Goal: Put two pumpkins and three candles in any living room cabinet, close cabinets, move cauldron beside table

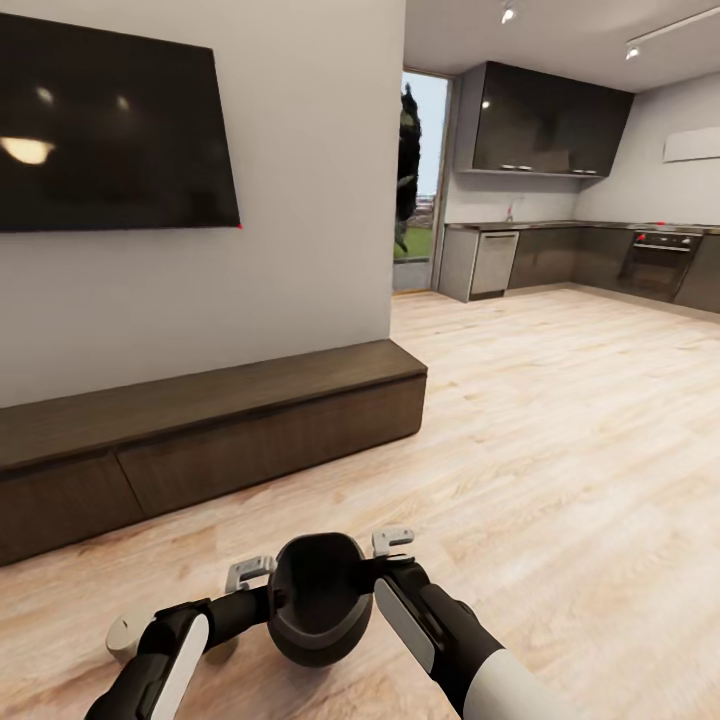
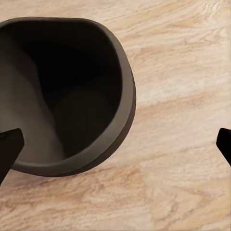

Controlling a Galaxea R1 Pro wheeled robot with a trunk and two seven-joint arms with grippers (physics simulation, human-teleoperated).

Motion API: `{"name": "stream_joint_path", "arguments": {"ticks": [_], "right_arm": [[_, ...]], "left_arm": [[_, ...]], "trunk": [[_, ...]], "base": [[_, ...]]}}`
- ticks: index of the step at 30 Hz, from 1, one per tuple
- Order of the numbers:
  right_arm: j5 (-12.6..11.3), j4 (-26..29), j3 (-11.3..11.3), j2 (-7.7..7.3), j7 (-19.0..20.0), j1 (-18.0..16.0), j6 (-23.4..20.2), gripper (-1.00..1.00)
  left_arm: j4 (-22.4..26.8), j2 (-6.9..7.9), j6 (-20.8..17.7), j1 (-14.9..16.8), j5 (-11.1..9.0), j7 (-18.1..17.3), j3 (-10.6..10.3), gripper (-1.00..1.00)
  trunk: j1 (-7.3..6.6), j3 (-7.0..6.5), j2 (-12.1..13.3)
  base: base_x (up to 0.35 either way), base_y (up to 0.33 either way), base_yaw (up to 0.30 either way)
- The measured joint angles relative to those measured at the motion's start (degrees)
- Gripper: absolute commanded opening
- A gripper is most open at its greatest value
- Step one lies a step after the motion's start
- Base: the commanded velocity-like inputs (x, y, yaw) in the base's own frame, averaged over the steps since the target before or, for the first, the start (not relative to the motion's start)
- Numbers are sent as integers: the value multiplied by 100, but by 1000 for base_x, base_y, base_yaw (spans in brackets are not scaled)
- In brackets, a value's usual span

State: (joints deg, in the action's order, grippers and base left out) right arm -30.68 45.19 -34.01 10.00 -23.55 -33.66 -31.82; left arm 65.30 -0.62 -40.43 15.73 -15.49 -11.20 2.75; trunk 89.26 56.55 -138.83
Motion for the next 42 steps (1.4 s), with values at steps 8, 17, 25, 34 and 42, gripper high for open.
{"name": "stream_joint_path", "arguments": {"ticks": [8,17,25,34,42], "right_arm": [[0,-1,0,0,0,0,0,100],[0,-1,0,0,1,0,0,100],[0,-24,0,0,1,0,0,100],[-2,-104,0,0,3,0,-16,100],[-9,-106,0,0,0,0,-17,100]], "left_arm": [[0,0,0,0,2,4,-1,100],[-8,0,0,0,2,4,-4,100],[-9,-1,0,0,3,4,-24,100],[-9,0,0,0,11,8,-24,100],[-9,0,0,0,12,12,-24,100]], "trunk": [[0,0,0],[0,0,0],[43,35,-79],[241,197,-440],[263,374,-451]], "base": [[120,68,0],[153,5,0],[11,0,0],[0,0,0],[0,0,0]]}}
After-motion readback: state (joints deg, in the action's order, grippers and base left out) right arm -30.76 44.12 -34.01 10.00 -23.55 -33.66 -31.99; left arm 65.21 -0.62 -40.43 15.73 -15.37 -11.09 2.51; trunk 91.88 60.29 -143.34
